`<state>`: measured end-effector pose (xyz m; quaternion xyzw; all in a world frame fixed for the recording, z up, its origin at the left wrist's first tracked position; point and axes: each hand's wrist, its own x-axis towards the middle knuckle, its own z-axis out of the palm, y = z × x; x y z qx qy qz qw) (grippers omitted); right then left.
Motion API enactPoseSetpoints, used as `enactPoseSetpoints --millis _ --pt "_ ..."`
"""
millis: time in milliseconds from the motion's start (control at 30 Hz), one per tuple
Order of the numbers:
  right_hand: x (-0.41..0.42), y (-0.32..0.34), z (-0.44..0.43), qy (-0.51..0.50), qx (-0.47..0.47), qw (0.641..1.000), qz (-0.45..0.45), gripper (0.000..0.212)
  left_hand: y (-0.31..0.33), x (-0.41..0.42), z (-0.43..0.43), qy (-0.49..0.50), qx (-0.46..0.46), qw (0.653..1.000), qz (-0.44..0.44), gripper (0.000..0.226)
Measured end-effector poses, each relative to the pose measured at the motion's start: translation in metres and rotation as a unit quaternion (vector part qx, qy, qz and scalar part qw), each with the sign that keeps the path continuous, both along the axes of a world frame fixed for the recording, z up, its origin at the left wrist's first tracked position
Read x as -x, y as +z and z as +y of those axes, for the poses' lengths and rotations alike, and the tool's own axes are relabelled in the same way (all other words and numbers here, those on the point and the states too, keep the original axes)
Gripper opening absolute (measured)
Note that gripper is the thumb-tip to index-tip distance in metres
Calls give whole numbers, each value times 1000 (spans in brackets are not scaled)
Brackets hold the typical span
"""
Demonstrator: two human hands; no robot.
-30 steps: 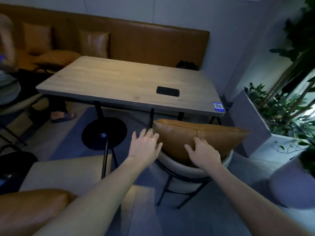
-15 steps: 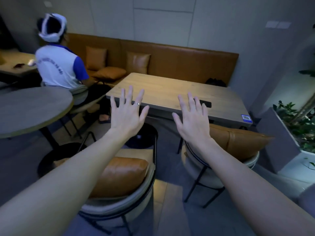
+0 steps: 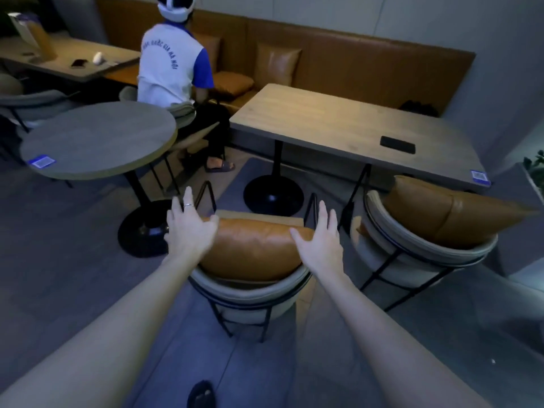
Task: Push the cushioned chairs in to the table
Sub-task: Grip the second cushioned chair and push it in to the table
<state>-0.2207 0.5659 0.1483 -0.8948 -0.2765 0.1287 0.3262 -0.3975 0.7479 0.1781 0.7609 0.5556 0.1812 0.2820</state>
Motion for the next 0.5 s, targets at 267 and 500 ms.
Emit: enactPoseSetpoints --millis 267,500 --pt "36 -82 38 -139 6 967 215 121 -94 41 60 74 183 979 -46 103" --pt "45 -124 66 -266 -80 944 180 122 -162 39 102 129 334 932 -51 114"
